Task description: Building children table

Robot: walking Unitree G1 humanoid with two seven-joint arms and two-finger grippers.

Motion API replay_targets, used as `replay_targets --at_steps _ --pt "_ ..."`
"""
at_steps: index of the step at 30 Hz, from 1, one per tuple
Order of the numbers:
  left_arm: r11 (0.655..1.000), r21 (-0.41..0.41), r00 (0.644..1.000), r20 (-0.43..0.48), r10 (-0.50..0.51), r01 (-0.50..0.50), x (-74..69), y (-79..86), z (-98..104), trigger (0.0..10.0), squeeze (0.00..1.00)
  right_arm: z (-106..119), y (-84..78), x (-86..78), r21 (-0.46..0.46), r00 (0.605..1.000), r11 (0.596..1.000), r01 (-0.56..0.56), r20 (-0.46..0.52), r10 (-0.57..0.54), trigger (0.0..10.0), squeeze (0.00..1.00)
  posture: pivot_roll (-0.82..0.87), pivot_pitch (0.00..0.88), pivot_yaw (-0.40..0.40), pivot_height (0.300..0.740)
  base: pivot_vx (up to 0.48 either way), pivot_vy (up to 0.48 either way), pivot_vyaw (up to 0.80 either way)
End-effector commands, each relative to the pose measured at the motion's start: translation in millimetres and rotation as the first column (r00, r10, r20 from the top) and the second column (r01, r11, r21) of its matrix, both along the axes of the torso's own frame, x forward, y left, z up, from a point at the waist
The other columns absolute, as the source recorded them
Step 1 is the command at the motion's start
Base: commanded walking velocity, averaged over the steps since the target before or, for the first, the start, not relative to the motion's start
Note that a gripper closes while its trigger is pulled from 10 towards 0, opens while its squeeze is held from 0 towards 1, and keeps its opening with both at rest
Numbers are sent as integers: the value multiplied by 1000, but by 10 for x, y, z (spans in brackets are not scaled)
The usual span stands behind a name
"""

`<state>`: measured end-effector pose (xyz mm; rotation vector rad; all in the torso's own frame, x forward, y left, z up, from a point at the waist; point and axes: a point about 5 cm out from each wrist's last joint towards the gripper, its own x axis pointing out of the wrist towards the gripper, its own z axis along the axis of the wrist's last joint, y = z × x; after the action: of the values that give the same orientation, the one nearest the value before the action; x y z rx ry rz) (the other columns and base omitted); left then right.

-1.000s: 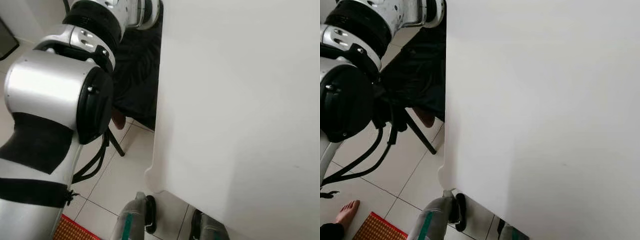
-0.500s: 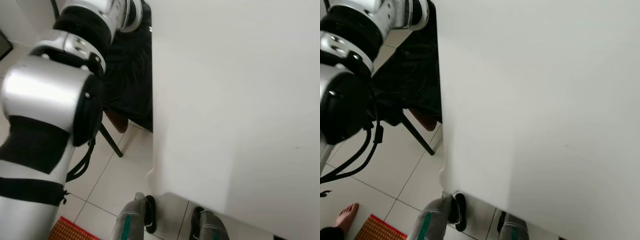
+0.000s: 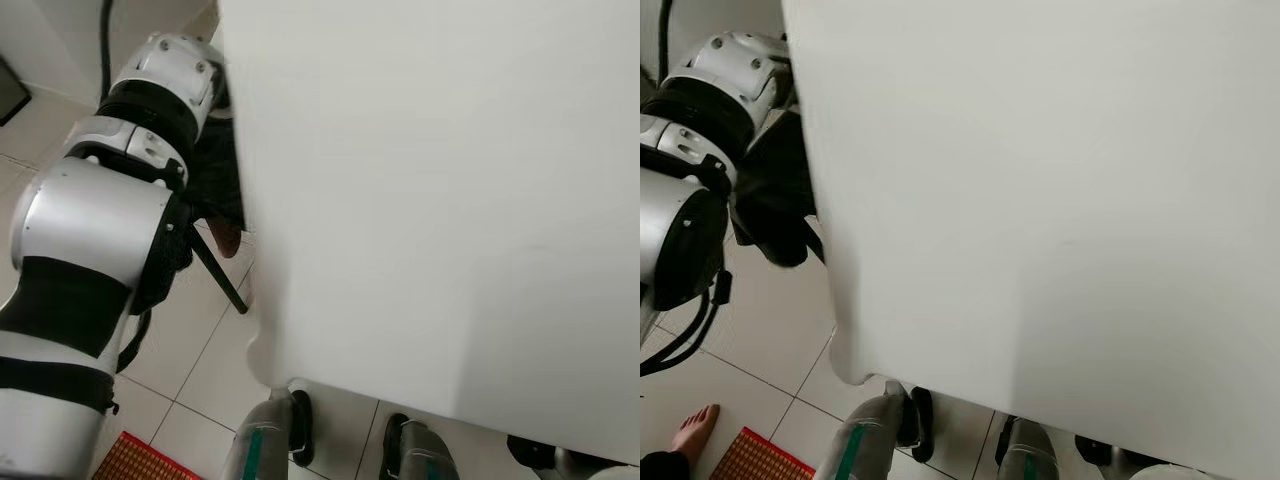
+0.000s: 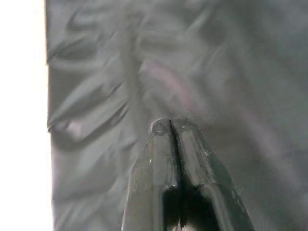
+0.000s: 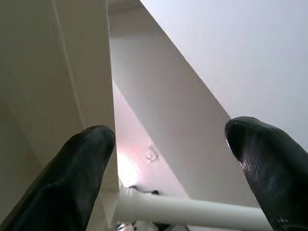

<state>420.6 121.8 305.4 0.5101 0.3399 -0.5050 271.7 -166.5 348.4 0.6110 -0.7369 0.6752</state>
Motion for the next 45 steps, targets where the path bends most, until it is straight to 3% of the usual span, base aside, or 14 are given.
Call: replay_targets --at_steps 1,7,13,14,15,17,20,22,27,32,34,36,44,45 --pt "999 37 998 -56 -28 30 -18 78 -107 10000 0 201 43 -98 15 994 1000 -14 107 12 10000 0 147 77 112 740 0 0 0" --pt "991 79 982 -165 -96 110 -68 208 -322 10000 0 266 21 -42 54 994 998 12 105 -17 10000 0 154 75 117 740 0 0 0" --pt "972 8 956 -180 -230 235 -142 186 -276 10000 0 372 -48 49 99 993 993 59 98 -68 10000 0 157 78 113 740 0 0 0" --pt "931 -46 911 -191 -365 363 -280 116 -208 10000 0 427 -127 97 137 991 986 91 90 -104 10000 0 161 82 111 740 0 0 0" --pt "931 -46 911 -191 -365 363 -280 116 -208 10000 0 427 -127 97 137 991 986 91 90 -104 10000 0 161 82 111 740 0 0 0" --pt "864 -84 834 -228 -502 497 -498 45 -186 10000 0 474 -197 130 168 988 979 117 84 -132 10000 0 168 88 107 740 0 0 0" --pt "804 -107 766 -252 -591 585 -683 15 -183 10000 0 513 -247 146 198 986 972 125 82 -144 10000 0 169 91 108 740 0 0 0" --pt "804 -107 766 -252 -591 585 -683 15 -183 10000 0 513 -247 146 198 986 972 125 82 -144 10000 0 169 91 108 740 0 0 0" --pt "711 -93 650 -337 -681 697 -1023 140 -365 10000 0 568 -308 162 224 981 963 148 88 -171 10000 0 170 91 120 740 0 0 0" --pt "732 -68 666 -364 -651 678 -1049 228 -492 10000 0 582 -327 161 233 978 960 159 95 -185 10000 0 170 86 127 740 0 0 0" --pt "760 -26 696 -384 -607 649 -1053 317 -609 10000 0 593 -341 163 242 977 957 162 97 -190 10000 0 166 83 129 740 0 0 0" --pt "825 -34 784 -291 -549 565 -935 326 -487 10000 0 612 -380 159 254 973 952 171 107 -204 10000 0 171 79 122 740 0 0 0" --pt "784 -93 762 -189 -619 614 -1052 86 43 10000 0 642 -402 178 260 970 949 176 116 -211 10000 0 176 74 115 740 0 0 0" --pt "743 -90 731 -135 -669 663 -1085 -52 347 10000 0 671 -400 184 260 968 949 178 127 -217 10000 0 178 75 116 740 0 0 0"
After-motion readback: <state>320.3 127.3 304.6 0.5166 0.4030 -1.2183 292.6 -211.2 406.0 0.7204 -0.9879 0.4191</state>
